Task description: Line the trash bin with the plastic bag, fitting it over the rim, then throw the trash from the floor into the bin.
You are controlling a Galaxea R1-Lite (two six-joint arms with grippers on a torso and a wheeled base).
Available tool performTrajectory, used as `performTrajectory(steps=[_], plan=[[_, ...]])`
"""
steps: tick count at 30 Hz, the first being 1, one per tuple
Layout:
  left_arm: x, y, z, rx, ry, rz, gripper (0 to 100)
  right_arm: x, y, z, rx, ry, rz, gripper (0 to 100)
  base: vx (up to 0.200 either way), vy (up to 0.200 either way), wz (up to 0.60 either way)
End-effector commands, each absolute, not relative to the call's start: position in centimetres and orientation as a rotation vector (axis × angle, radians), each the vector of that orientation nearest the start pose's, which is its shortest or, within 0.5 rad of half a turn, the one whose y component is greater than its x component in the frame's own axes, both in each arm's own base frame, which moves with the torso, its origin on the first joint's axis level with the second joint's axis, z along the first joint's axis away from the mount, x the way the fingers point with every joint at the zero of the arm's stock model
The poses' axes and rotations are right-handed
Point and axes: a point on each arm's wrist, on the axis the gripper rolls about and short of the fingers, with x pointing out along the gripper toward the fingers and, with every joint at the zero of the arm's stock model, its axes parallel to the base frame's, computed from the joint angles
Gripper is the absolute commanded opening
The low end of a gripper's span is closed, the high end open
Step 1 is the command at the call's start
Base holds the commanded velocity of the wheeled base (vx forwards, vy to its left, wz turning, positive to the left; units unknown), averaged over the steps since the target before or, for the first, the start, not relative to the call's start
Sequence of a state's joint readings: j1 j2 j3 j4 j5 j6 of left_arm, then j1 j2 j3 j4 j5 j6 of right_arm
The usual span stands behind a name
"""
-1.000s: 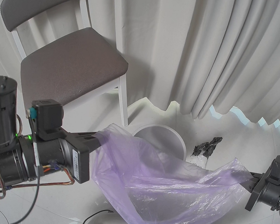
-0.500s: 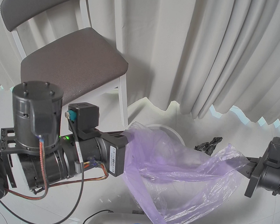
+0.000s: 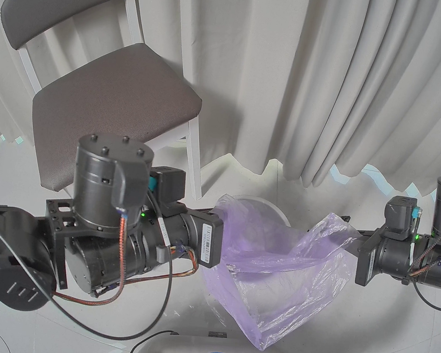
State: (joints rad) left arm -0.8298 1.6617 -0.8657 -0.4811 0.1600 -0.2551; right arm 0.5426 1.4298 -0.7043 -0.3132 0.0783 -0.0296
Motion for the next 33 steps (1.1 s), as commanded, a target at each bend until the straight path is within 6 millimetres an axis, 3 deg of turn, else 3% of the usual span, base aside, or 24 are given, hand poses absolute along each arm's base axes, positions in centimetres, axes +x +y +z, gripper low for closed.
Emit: performTrajectory(steps=[1,12,17,25,33], plan=[[22.4,-23.6,17.9,-0.083,0.405,-0.605,0,22.2,12.8,18.2,-0.133,0.458,0.594,0,0.0,0.0,0.0],[25.1,-24.5,15.8,-0.137,0.415,-0.59,0,25.0,13.3,15.8,-0.118,0.487,0.557,0,0.0,0.0,0.0],[26.1,-25.5,14.2,-0.13,0.429,-0.587,0,25.7,12.3,15.6,-0.103,0.486,0.556,0,0.0,0.0,0.0],[28.5,-26.6,14.1,-0.156,0.405,-0.584,0,26.9,10.6,15.4,-0.076,0.494,0.496,0,0.0,0.0,0.0],[31.1,-25.4,12.7,-0.191,0.432,-0.534,0,27.8,10.2,14.3,-0.049,0.525,0.478,0,0.0,0.0,0.0]])
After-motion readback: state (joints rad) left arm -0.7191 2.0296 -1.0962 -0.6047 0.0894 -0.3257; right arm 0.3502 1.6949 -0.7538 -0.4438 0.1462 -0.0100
